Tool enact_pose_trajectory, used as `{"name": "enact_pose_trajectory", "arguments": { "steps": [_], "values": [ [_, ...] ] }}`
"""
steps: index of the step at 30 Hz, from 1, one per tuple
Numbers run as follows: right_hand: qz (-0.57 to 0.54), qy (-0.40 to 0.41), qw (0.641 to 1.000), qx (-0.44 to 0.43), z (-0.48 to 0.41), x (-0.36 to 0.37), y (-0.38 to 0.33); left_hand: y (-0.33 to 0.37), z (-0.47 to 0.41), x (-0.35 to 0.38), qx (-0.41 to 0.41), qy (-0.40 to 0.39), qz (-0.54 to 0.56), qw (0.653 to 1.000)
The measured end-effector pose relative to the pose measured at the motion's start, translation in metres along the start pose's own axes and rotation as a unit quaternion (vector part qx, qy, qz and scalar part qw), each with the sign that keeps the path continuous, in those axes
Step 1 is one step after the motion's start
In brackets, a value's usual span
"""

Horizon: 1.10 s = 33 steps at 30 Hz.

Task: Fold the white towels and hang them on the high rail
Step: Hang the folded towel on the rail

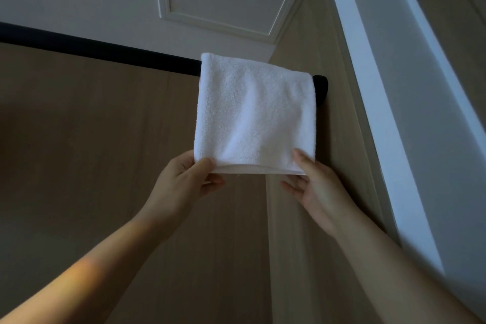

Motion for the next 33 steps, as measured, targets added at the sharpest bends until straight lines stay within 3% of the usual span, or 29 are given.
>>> {"name": "enact_pose_trajectory", "arguments": {
  "steps": [4, 11, 16, 22, 27, 33],
  "values": [
    [-0.001, 0.033, 0.999, 0.0, 0.0, -0.001, -0.002, 0.0, 0.001, 0.001, -0.007, -0.003, -0.004, 1.0],
    [0.063, 0.08, 0.991, -0.085, 0.012, -0.003, -0.008, -0.004, 0.003, 0.004, 0.011, 0.054, -0.032, 0.998],
    [0.062, 0.171, 0.981, -0.063, 0.015, 0.002, -0.008, -0.002, 0.008, 0.004, 0.055, 0.073, -0.031, 0.995],
    [0.101, 0.207, 0.968, -0.099, 0.023, 0.01, -0.015, 0.001, 0.011, 0.007, 0.043, 0.098, 0.058, 0.993],
    [0.074, 0.254, 0.96, -0.087, 0.023, 0.014, -0.021, 0.008, 0.014, 0.009, 0.031, 0.062, 0.046, 0.997],
    [-0.051, 0.28, 0.957, -0.05, 0.024, 0.022, -0.025, 0.008, 0.012, 0.012, 0.019, 0.057, 0.056, 0.997]
  ]
}}
Point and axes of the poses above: each hand's wrist, its own z-axis away from the middle knuckle, its own x-axis out of the palm, y = z × x, the point moved 2 cm from there along -z, towards the middle knuckle, and after that the axes turned 11 degrees about -x, right-handed, at the moved point
